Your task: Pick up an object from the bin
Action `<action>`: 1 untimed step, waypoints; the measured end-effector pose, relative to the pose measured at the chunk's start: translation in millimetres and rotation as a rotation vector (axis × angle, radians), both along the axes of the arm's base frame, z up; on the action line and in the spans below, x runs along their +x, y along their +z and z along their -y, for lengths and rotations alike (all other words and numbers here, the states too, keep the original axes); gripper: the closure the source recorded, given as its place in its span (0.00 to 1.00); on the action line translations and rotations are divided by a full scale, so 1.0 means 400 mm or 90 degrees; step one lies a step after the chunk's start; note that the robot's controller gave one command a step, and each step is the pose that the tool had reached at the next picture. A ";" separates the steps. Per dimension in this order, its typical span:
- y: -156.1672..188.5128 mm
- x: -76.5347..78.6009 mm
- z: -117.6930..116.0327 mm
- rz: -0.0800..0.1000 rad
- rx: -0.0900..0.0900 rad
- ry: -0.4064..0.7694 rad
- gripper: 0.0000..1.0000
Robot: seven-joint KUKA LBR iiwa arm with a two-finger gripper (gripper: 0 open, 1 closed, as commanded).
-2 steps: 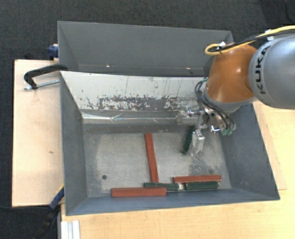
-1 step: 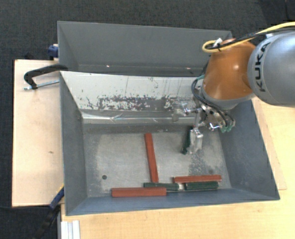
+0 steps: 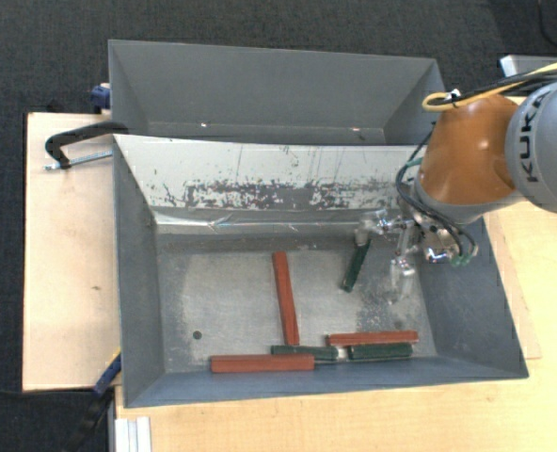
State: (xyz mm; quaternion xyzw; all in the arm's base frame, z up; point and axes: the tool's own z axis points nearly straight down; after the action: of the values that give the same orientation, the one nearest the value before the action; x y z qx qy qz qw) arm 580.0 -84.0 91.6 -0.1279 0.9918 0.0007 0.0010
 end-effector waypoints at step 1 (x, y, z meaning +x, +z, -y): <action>-0.001 -0.015 0.079 0.001 -0.002 0.019 0.00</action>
Offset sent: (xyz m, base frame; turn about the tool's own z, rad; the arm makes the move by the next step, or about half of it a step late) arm 0.0190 0.0556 -0.0051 -0.0635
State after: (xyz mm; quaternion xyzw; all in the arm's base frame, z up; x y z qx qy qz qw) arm 574.0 -115.5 91.3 -0.1424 0.9898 -0.0006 0.0020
